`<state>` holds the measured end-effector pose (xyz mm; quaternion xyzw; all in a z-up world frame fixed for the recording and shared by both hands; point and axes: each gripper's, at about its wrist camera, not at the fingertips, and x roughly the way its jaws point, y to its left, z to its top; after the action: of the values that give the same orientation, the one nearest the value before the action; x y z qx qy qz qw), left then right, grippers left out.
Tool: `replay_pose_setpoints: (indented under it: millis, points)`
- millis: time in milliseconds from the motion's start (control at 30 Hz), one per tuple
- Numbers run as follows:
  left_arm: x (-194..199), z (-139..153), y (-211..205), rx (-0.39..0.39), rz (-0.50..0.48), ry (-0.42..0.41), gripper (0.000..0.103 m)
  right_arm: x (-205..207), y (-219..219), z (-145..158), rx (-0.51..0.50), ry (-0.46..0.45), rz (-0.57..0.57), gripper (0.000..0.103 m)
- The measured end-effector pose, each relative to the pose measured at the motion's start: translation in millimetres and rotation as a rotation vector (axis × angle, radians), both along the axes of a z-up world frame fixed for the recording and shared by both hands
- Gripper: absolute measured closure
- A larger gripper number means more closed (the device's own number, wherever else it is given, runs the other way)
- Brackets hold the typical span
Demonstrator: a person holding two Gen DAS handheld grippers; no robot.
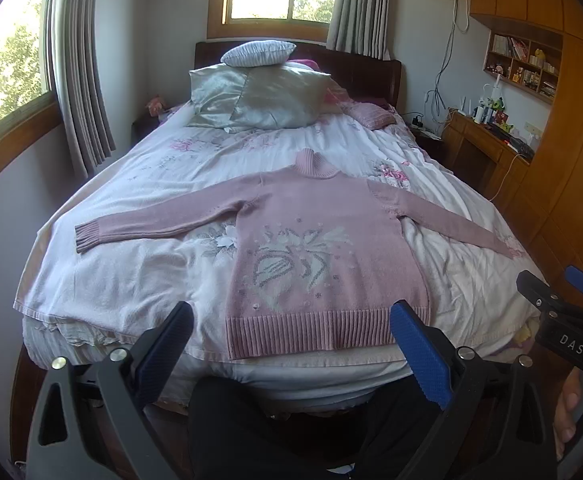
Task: Fold small clothes
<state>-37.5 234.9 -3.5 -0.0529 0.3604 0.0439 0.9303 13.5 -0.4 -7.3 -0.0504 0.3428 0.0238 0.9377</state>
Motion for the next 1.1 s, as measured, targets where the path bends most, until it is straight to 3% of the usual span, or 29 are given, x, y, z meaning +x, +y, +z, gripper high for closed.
replay_pose_setpoints:
  millis: [1100]
  points:
    - [6.6,-4.6,4.7,-0.002,0.007,0.011,0.004,3.7,-2.4,-4.9,-0.001,0.012,-0.005,0.003]
